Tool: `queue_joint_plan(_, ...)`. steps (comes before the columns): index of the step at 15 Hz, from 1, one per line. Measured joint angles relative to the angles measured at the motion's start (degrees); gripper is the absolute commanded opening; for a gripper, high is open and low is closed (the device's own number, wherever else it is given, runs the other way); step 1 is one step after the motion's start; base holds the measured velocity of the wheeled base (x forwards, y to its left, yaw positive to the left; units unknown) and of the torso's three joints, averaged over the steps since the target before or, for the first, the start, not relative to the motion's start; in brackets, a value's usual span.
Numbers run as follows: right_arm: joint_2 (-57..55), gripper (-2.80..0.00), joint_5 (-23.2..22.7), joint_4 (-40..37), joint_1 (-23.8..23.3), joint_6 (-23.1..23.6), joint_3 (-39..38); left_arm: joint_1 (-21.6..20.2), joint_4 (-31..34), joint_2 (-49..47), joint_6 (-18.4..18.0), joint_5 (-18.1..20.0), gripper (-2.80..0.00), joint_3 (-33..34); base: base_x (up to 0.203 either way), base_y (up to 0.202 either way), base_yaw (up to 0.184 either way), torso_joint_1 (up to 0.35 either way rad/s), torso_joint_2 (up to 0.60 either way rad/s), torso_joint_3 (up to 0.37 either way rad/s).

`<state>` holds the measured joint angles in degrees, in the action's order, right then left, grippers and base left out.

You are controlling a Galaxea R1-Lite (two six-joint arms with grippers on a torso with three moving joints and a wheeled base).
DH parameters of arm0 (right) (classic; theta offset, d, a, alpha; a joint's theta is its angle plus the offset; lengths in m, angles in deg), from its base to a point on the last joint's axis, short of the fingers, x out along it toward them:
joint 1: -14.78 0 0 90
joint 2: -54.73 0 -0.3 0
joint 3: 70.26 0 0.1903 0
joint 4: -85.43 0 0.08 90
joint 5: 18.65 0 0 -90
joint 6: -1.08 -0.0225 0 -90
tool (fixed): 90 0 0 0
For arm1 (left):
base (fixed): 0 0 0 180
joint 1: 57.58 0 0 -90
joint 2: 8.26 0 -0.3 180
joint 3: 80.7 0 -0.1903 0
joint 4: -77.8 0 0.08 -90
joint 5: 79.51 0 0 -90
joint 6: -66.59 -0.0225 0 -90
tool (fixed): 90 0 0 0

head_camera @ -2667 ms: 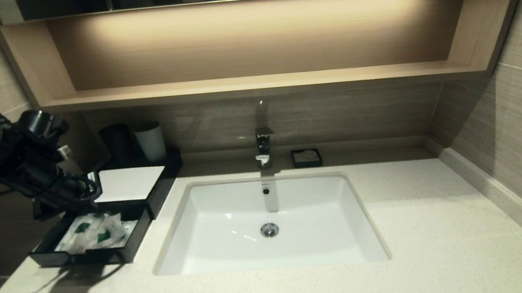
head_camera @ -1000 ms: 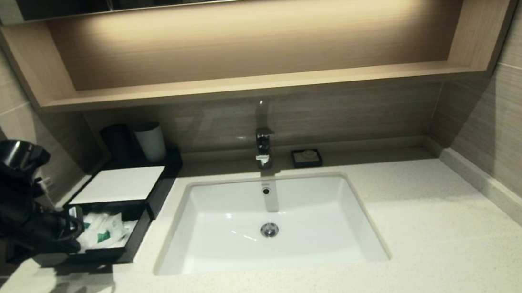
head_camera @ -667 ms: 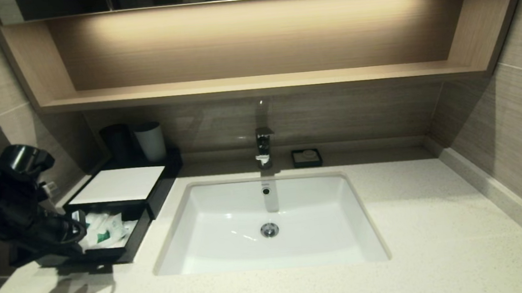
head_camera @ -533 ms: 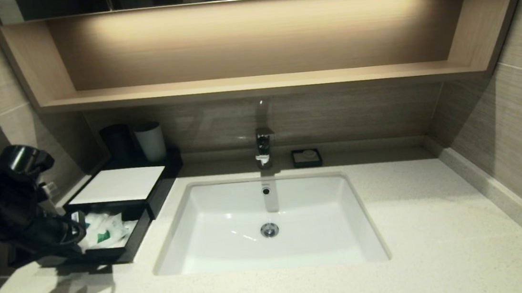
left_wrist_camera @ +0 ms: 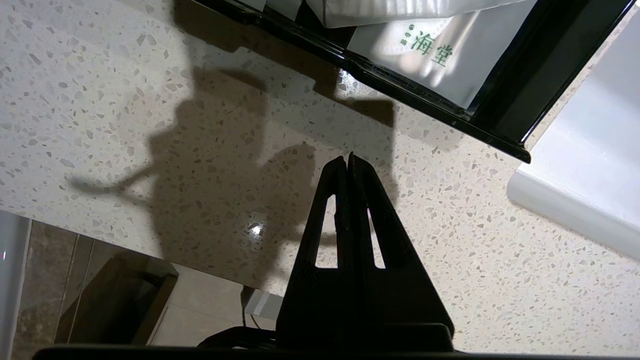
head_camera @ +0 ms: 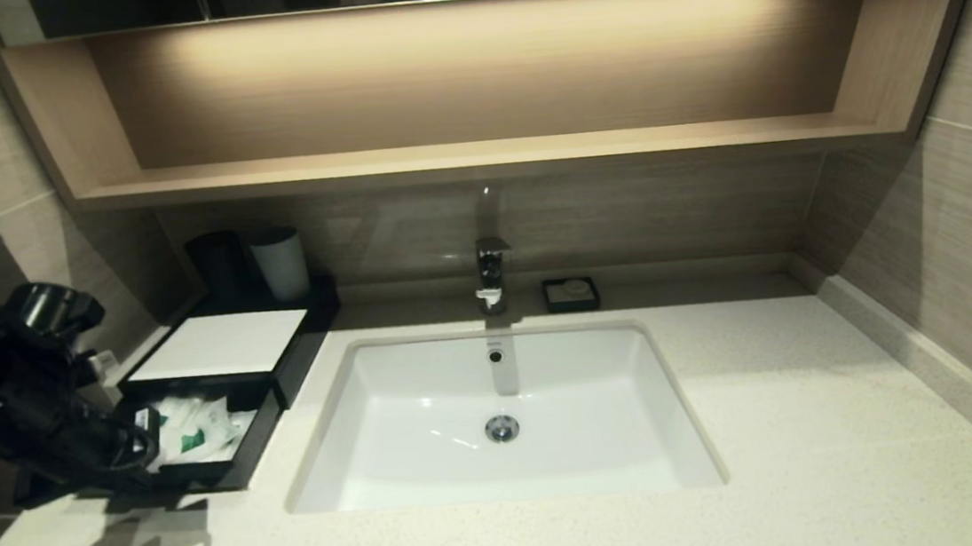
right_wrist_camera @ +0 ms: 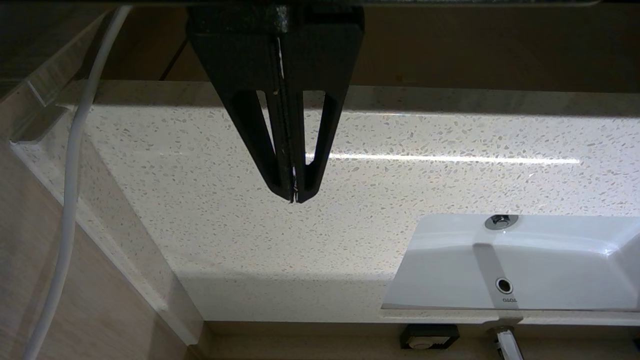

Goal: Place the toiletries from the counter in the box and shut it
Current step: Close the drawer

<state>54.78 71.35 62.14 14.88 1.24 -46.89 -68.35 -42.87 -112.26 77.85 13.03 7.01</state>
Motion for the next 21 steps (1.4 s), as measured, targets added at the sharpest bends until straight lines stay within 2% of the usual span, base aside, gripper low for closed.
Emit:
queue_joint_plan(4, 0.0, -2.8, 0.0, 0.0, 0.0, 0.0, 0.0, 0.0, 0.1, -0.5, -1.2, 0.0, -2.8, 0.3, 0.0, 0.0, 0.0, 0.0, 0.0, 0.0)
queue_joint_plan(21, 0.0, -2.8, 0.0, 0.0, 0.0, 0.0, 0.0, 0.1, -2.3, -3.5, -0.9, 0.6, -2.8, -0.3, 0.0, 0.0, 0.0, 0.0, 0.0, 0.0)
